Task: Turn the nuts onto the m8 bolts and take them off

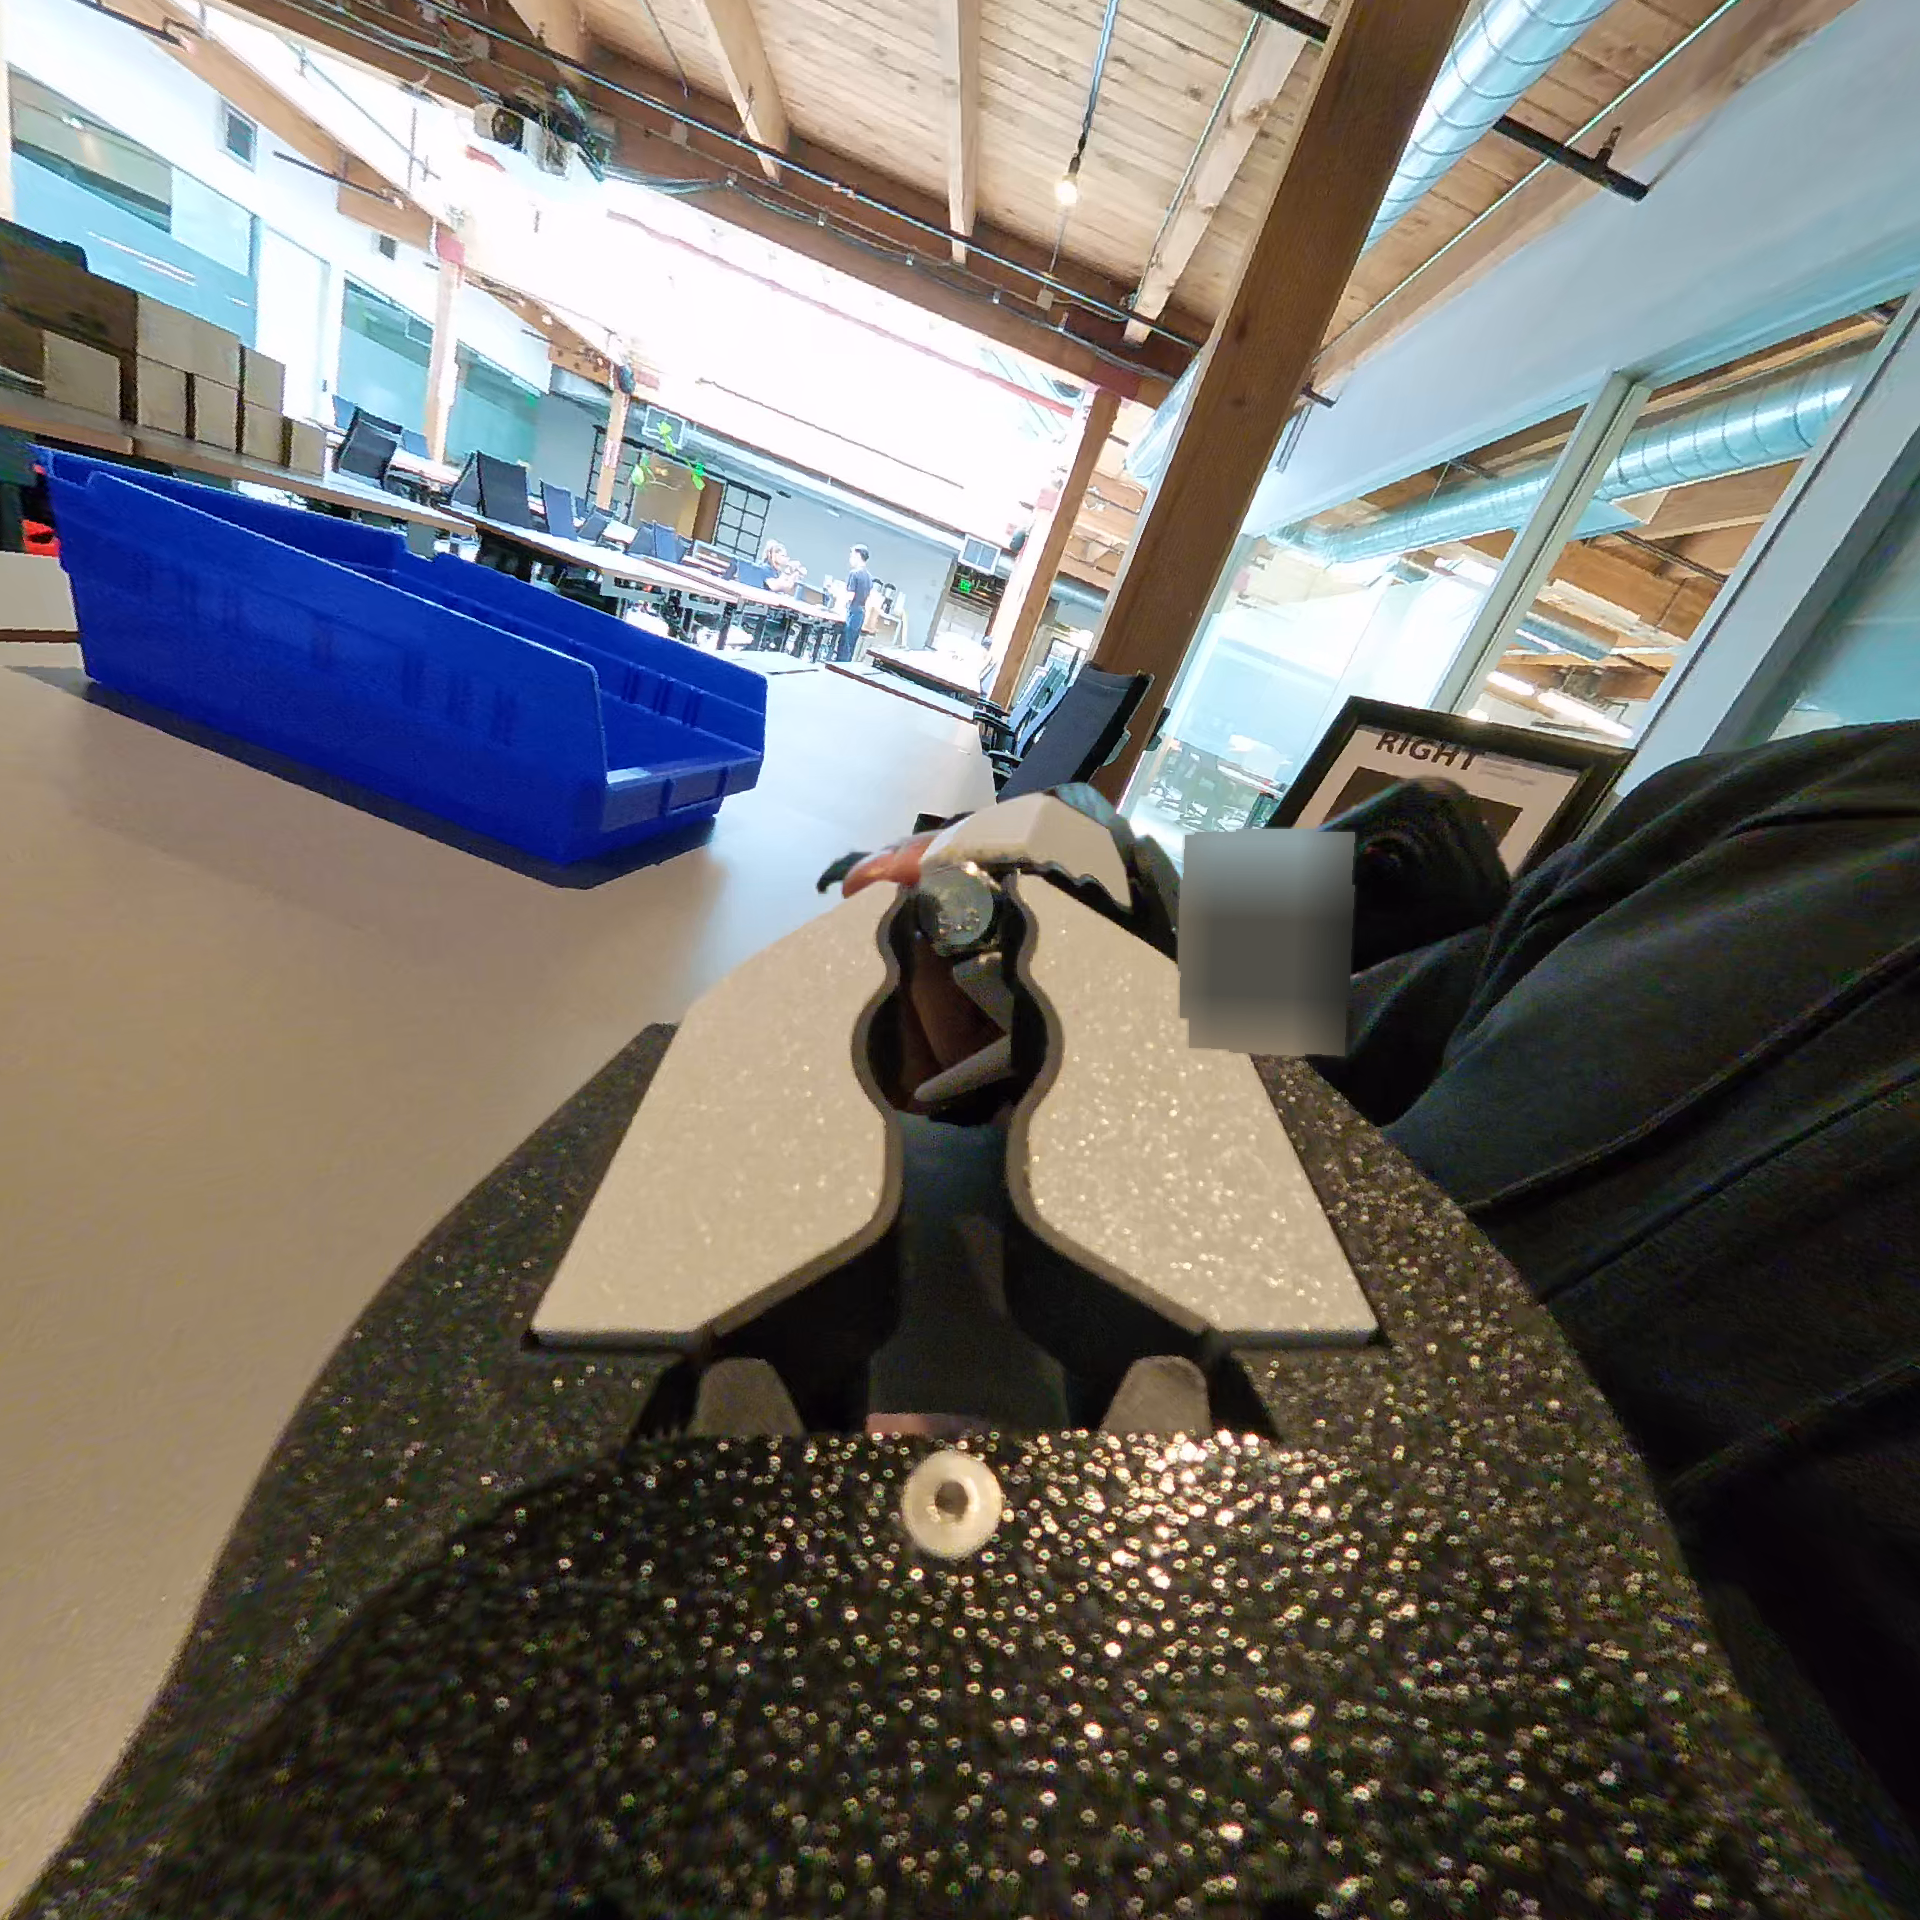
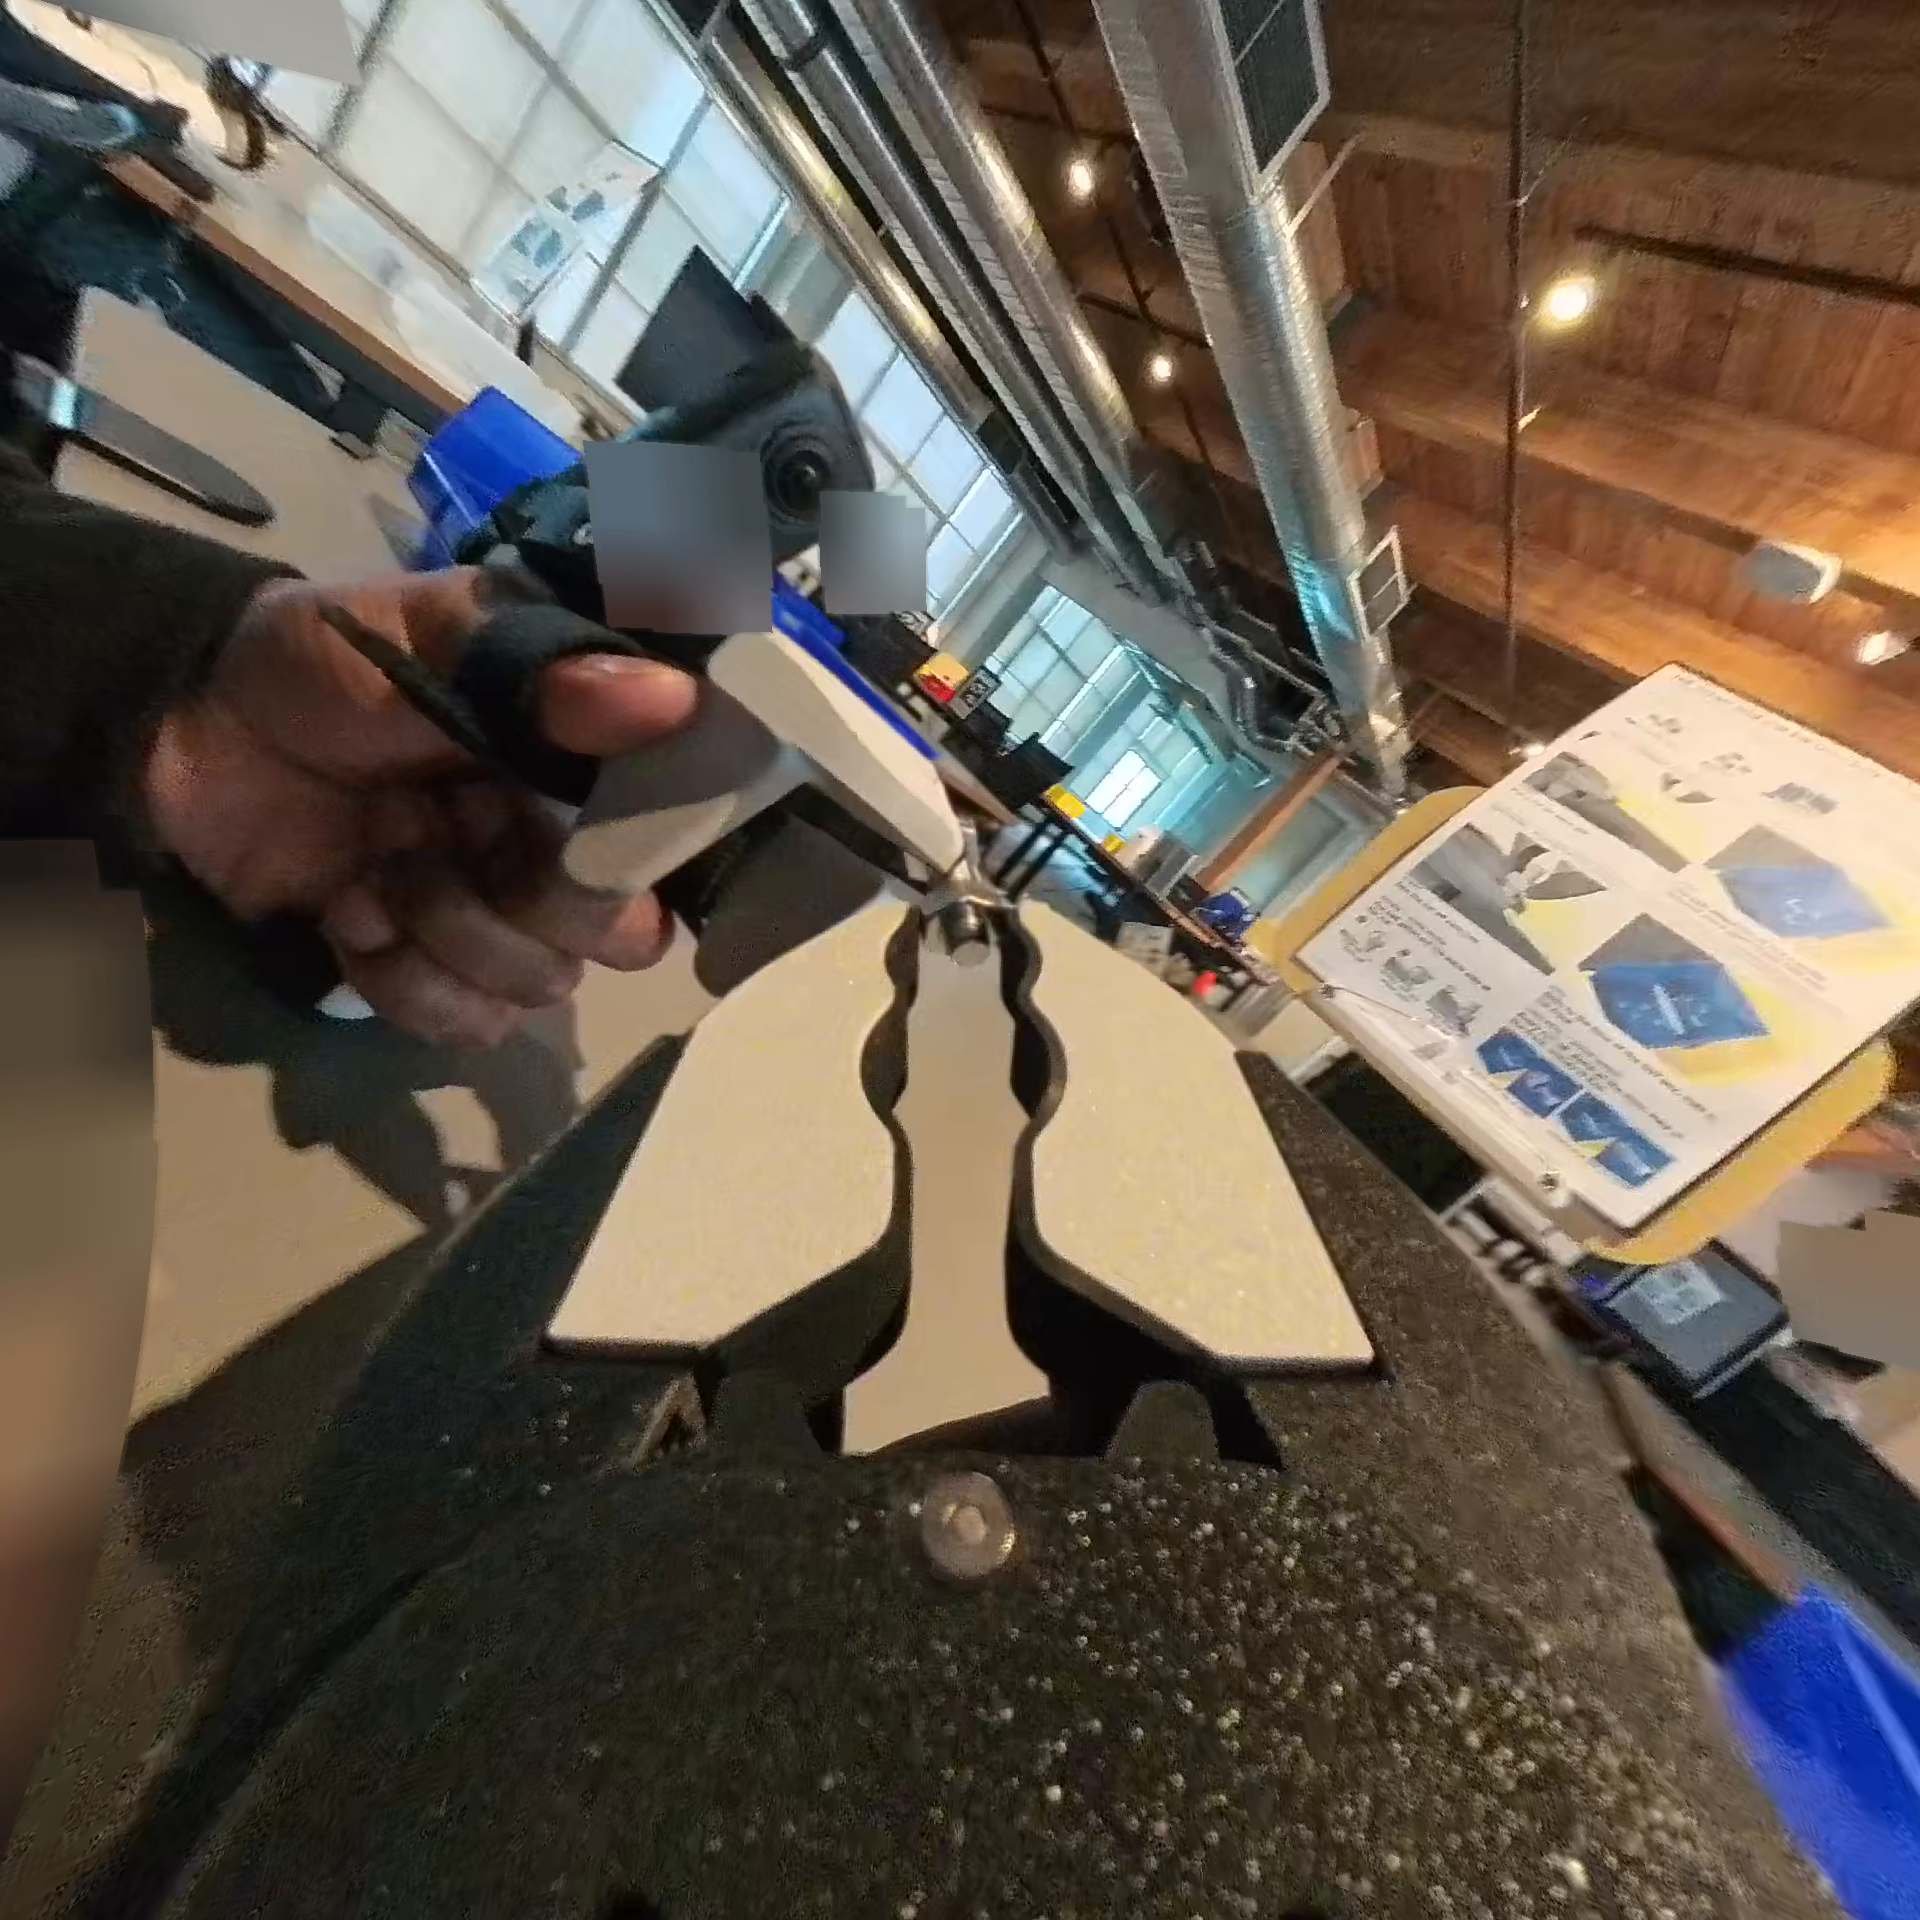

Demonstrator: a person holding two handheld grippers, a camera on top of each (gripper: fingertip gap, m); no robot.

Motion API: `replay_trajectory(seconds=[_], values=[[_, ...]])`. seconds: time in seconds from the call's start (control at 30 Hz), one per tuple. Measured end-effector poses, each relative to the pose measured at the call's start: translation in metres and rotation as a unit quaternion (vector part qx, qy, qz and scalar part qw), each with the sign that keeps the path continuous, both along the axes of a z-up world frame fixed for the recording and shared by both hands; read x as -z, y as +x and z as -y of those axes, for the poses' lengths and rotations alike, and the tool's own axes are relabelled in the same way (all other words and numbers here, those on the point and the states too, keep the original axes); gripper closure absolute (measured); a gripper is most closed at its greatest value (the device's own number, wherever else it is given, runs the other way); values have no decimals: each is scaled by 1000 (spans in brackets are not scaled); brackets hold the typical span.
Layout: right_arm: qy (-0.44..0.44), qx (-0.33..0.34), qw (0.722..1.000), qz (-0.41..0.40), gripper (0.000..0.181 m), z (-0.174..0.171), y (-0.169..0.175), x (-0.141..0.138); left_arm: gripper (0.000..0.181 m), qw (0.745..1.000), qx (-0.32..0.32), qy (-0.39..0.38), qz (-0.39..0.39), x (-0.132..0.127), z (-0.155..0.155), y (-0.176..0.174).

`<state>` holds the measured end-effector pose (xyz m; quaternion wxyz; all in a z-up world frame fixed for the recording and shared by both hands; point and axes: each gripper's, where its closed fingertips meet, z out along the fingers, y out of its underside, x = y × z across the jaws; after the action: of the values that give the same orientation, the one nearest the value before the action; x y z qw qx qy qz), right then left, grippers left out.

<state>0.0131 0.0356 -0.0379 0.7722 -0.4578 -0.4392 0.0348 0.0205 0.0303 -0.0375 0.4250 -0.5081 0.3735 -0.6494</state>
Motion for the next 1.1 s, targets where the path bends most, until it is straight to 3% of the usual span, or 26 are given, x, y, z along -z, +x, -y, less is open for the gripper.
replay_trajectory(seconds=[0.1,0.17,0.27,0.33,0.37,0.43,0.53,0.6,0.7,0.87,1.0,1.1], values=[[-62,-44,996,-36,167,1,-1,1,166,1000,2,2,1,0,1,0],[-152,-104,979,-86,167,3,-2,2,166,1000,2,4,0,0,1,0],[-314,-216,909,-168,167,7,-3,4,166,1000,4,9,-3,0,3,1],[-366,-253,874,-197,167,8,-2,2,166,1000,3,9,-5,1,3,1],[-361,-252,875,-200,165,8,-1,0,167,1000,1,8,-4,1,2,1],[-305,-218,909,-181,156,7,0,-2,166,1000,-3,1,3,-1,-1,-1],[-175,-124,971,-109,149,3,0,-2,166,1000,-5,-10,13,-3,-4,-3],[-91,-60,993,-51,148,1,-1,1,166,1000,-4,-11,13,-3,-4,-3],[-10,-9,1000,22,147,2,-7,8,166,1000,-3,-9,8,-1,-3,-2],[45,49,997,43,160,-2,-2,3,166,1000,-3,-4,-5,1,-2,1],[12,28,999,20,165,-2,0,3,166,1000,-3,-1,-8,2,-1,2],[-90,-40,994,-40,165,-1,-1,5,166,1000,-5,0,-10,2,-1,2]])
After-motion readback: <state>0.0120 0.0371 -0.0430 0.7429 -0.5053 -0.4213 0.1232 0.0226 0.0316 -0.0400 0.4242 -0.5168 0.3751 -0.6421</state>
